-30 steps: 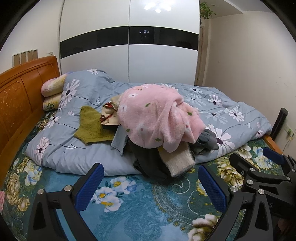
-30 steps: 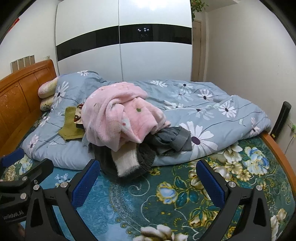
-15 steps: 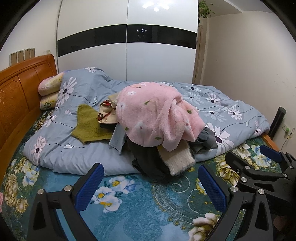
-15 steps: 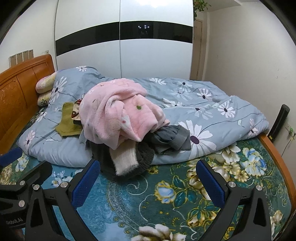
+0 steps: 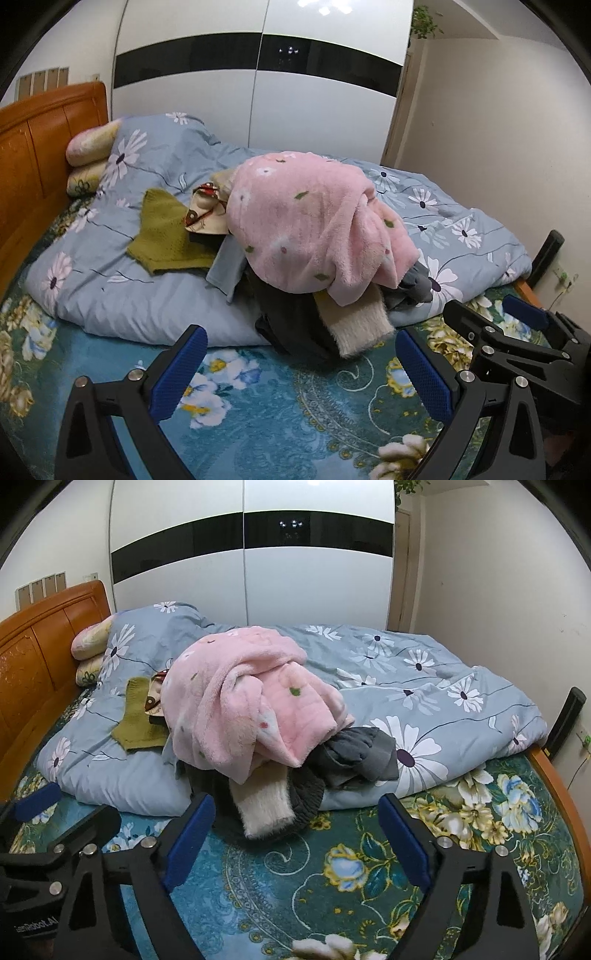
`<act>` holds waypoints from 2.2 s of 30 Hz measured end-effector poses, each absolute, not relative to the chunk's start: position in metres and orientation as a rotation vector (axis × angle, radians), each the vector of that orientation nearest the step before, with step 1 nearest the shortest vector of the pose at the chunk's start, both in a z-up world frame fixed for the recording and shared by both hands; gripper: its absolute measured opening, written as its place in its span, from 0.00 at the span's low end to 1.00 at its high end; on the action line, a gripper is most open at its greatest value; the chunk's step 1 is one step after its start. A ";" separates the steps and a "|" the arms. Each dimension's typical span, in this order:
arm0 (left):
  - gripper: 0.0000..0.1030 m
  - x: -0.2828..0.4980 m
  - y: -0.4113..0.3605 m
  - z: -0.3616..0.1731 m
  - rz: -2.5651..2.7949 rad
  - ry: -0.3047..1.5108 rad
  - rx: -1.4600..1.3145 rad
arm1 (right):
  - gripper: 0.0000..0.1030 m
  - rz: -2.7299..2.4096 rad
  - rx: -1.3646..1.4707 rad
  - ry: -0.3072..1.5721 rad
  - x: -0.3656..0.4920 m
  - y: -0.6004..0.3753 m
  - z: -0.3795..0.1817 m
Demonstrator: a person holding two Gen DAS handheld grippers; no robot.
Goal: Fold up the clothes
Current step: 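Grasp the pink fleece garment with the right gripper and lift it off the pile, then lay the pink fleece on the blanket with the right gripper while the left gripper grasps its other end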
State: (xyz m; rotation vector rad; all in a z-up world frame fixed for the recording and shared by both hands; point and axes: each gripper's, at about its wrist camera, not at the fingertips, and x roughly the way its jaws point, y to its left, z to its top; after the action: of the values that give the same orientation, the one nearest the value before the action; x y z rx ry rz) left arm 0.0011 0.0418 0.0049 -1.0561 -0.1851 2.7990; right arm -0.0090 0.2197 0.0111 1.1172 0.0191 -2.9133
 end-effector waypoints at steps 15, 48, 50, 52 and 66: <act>1.00 0.005 -0.022 -0.031 2.876 -0.367 -1.174 | 0.59 -2.706 1.159 -0.160 -0.101 0.191 0.012; 0.98 0.078 -0.095 -0.013 2.927 -0.741 -1.157 | 0.07 -2.300 0.567 -0.734 -0.063 0.261 0.163; 0.98 0.079 -0.091 -0.012 2.904 -0.767 -1.145 | 0.07 -2.320 0.529 -0.729 -0.038 0.283 0.172; 0.98 0.079 -0.086 -0.013 2.885 -0.771 -1.143 | 0.07 -2.356 0.496 -0.735 -0.013 0.308 0.181; 0.98 0.078 -0.033 -0.037 2.717 -0.736 -1.214 | 0.08 -2.547 0.926 -0.459 0.085 0.359 0.109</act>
State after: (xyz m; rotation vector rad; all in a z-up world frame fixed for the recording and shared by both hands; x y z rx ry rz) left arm 0.0780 -0.0331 -0.0370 -1.2136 -0.7360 2.7173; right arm 0.0853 0.3587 0.1089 0.9265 -0.4587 -2.5472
